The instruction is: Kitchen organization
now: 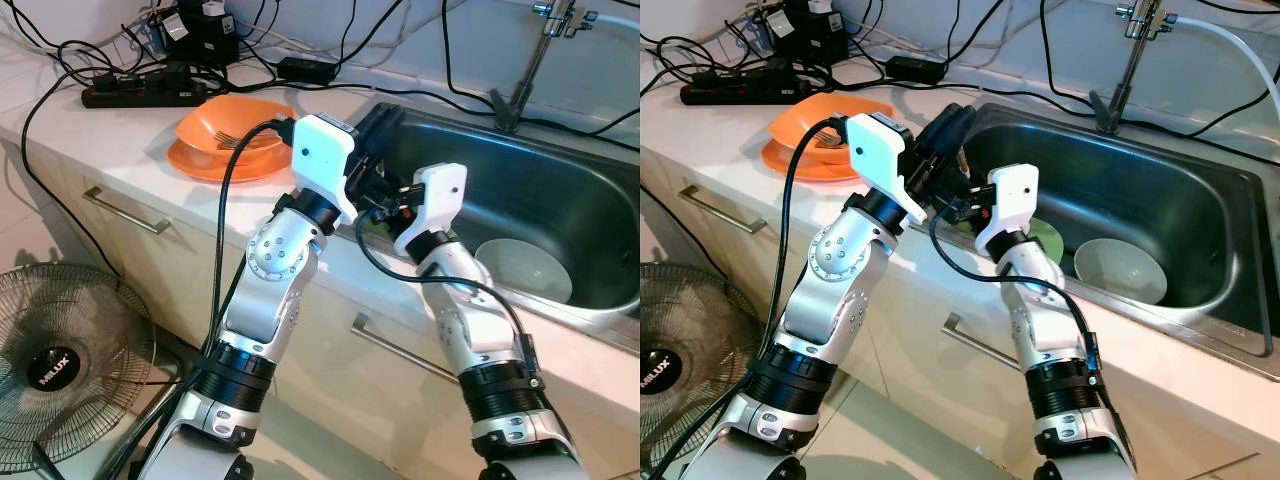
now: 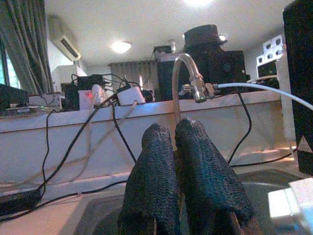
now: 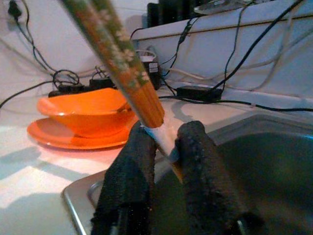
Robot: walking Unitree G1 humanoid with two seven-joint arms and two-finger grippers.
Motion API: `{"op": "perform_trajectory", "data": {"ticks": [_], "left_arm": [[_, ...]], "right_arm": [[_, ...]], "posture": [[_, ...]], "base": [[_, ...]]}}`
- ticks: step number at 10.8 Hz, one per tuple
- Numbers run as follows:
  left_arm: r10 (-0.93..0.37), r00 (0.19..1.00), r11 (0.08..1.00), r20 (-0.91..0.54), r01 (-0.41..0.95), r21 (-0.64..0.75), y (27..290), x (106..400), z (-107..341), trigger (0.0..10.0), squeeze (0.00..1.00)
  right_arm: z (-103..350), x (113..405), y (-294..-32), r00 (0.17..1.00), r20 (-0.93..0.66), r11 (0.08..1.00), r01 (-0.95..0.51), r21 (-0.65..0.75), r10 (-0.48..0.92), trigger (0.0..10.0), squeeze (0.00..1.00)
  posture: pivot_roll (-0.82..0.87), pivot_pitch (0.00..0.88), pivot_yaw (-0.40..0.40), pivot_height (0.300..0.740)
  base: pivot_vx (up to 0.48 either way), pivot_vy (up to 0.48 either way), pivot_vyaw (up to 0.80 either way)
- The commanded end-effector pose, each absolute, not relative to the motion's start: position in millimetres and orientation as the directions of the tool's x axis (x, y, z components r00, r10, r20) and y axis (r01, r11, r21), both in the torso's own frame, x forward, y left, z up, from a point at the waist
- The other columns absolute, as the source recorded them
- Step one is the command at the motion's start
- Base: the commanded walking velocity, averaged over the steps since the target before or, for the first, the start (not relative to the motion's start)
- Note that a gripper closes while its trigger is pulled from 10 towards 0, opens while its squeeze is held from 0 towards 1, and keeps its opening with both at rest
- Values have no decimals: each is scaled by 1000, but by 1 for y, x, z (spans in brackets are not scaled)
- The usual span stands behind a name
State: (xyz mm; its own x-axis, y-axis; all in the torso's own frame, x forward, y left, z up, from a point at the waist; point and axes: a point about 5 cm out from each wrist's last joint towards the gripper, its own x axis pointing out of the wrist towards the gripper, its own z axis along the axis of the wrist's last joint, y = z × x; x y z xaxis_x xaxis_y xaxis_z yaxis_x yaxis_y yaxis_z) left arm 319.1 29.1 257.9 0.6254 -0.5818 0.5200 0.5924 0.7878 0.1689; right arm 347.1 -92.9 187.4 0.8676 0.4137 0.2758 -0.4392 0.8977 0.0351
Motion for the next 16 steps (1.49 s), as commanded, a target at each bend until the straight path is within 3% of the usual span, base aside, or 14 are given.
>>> {"op": "perform_trajectory", "data": {"ticks": [1, 2, 6, 7, 8, 9, 10, 12, 13, 16], "left_arm": [[-614, 630, 768, 476, 617, 173, 24, 318, 248, 10000, 788], [-611, 634, 770, 474, 615, 169, 25, 318, 247, 10000, 1000], [-591, 641, 784, 490, 599, 163, 28, 318, 250, 10000, 1000], [-582, 634, 789, 510, 591, 168, 31, 316, 253, 10000, 0], [-597, 623, 776, 506, 608, 167, 33, 312, 250, 10000, 0], [-608, 622, 768, 494, 619, 165, 34, 309, 246, 10000, 0], [-611, 639, 767, 467, 623, 151, 37, 307, 237, 10000, 0], [-568, 725, 811, 391, 575, 112, 52, 311, 215, 10000, 0], [-533, 812, 846, 240, 511, 151, 67, 317, 181, 10000, 0], [-504, 857, 862, 105, 491, 128, 78, 313, 153, 10000, 0]], "right_arm": [[199, 348, -92, 856, 323, 897, -439, 46, 403, 0, 0], [199, 348, -92, 857, 324, 898, -438, 46, 402, 0, 0], [198, 350, -96, 869, 321, 910, -412, 48, 376, 0, 0], [200, 354, -101, 886, 329, 930, -362, 55, 326, 0, 0], [205, 363, -109, 900, 331, 948, -315, 42, 284, 0, 0], [206, 370, -115, 915, 320, 962, -271, 38, 245, 3020, 0], [202, 378, -121, 939, 272, 975, -223, 15, 211, 10000, 0], [194, 385, -122, 953, 237, 981, -196, 11, 188, 10000, 0], [184, 389, -122, 965, 184, 982, -190, -10, 188, 10000, 0], [174, 393, -125, 976, 135, 985, -170, -20, 171, 10000, 0]], "posture": [[130, 44, -11, 740], [130, 44, -12, 740], [132, 44, -14, 740], [130, 44, -11, 740], [130, 44, -11, 740], [129, 43, -12, 740], [136, 43, -14, 740], [152, 44, -18, 740], [164, 40, -20, 740], [179, 35, -25, 740]], "base": [[0, 0, 0], [0, 0, 0], [0, 0, 0], [0, 0, 0], [0, 0, 0], [0, 0, 0], [0, 0, 0], [0, 0, 0], [0, 0, 0], [0, 0, 0]]}}
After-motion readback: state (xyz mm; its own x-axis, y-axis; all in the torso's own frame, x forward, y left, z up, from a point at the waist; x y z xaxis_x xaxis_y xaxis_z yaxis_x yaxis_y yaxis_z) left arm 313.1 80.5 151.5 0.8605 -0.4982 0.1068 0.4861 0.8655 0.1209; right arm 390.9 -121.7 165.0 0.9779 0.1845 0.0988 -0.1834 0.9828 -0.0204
